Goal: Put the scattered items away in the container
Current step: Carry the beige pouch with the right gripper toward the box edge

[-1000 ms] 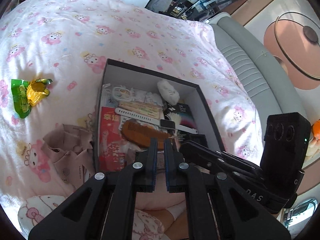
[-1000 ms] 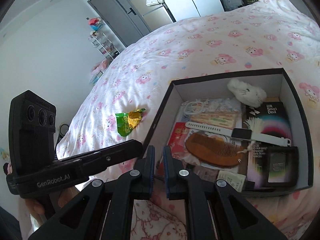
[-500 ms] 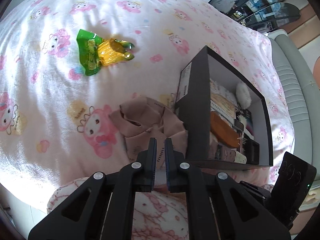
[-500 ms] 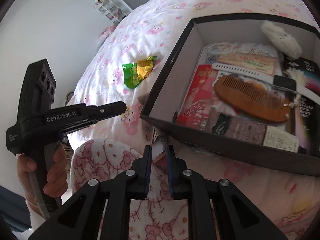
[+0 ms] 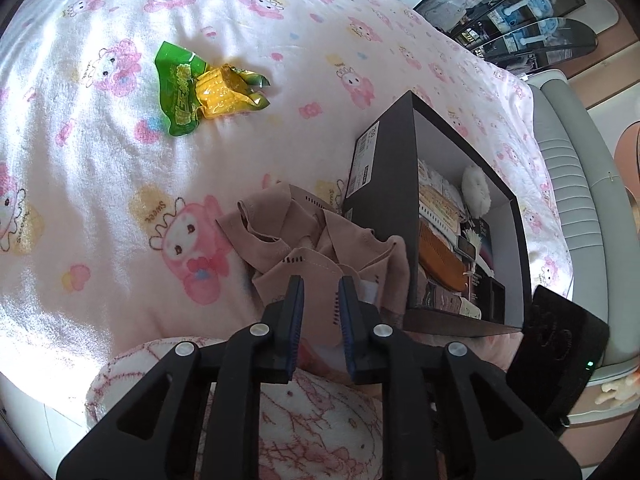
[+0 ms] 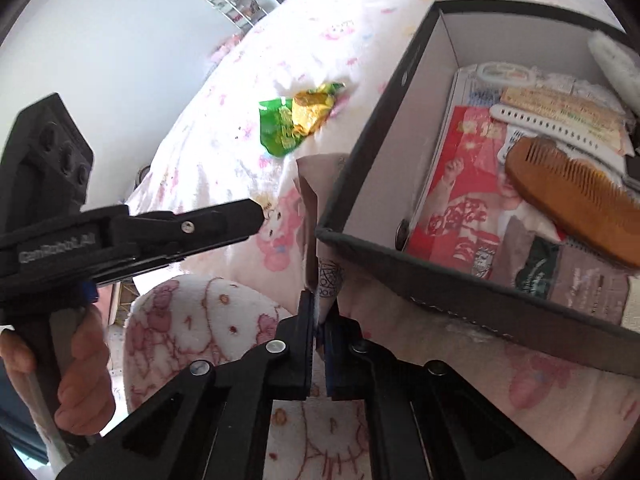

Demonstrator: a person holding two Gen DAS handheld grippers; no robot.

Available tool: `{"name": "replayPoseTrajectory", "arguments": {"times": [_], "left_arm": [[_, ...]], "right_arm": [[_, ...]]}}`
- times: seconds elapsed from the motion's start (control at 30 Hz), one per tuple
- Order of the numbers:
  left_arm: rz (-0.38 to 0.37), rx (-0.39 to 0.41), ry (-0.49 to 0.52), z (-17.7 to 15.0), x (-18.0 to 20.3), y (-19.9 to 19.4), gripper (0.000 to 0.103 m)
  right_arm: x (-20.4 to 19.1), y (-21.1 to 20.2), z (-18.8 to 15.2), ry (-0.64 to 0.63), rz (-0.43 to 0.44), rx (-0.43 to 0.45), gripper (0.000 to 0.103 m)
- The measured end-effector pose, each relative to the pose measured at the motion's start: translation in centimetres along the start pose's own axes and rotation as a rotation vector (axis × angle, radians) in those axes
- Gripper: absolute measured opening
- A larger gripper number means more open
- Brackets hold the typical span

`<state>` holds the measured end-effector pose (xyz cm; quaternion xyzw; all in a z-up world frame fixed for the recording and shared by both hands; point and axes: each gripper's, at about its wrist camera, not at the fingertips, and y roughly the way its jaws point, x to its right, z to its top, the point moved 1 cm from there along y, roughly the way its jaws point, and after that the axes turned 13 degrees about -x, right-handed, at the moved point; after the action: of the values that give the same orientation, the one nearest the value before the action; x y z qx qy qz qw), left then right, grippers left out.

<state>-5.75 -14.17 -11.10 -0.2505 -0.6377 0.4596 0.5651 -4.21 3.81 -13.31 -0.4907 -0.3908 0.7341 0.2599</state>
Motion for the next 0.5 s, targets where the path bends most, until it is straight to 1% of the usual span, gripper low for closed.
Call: {"name": "replayPoseTrajectory", "arguments": {"times": [0.1, 0.17, 0.23, 0.3, 0.33, 0.43, 0.5], "left_arm": [[-0.010, -0.006, -0.001, -0.1, 0.5, 0.2, 0.018], [-0.015, -0.007, 0.021, -0.5, 1.4, 0.1, 0.018], [-0.018, -0.006, 0.049, -1.1, 2.5, -0.1, 0.018], [-0.028, -0.018, 0.076, -1.7, 3.6, 0.1, 0.024], [-0.036, -0.030, 0.087, -2.0, 4.1, 0.4, 0.025], [-0.037, -0.079, 0.125, -3.1, 5.9, 2.0, 0.026], [-0.031, -0.108, 0.145, -3.7, 6.9, 3.1, 0.026]], "right_arm": [[-1.1, -2.4, -0.9, -0.030, -0.007, 0.059, 0.002], [-1.4, -4.3, -1.9, -0.040, -0.002, 0.098, 0.002], [-1.1, -6.3, -3.2, -0.046, -0.020, 0.137, 0.002], [0.0, -8.0, -4.6, -0.030, -0.016, 0.155, 0.002], [0.5, -8.6, -4.9, -0.015, -0.016, 0.156, 0.002], [3.2, -9.4, -6.1, 0.057, -0.058, 0.144, 0.002], [5.0, -9.5, -7.3, 0.113, -0.057, 0.141, 0.002]]}}
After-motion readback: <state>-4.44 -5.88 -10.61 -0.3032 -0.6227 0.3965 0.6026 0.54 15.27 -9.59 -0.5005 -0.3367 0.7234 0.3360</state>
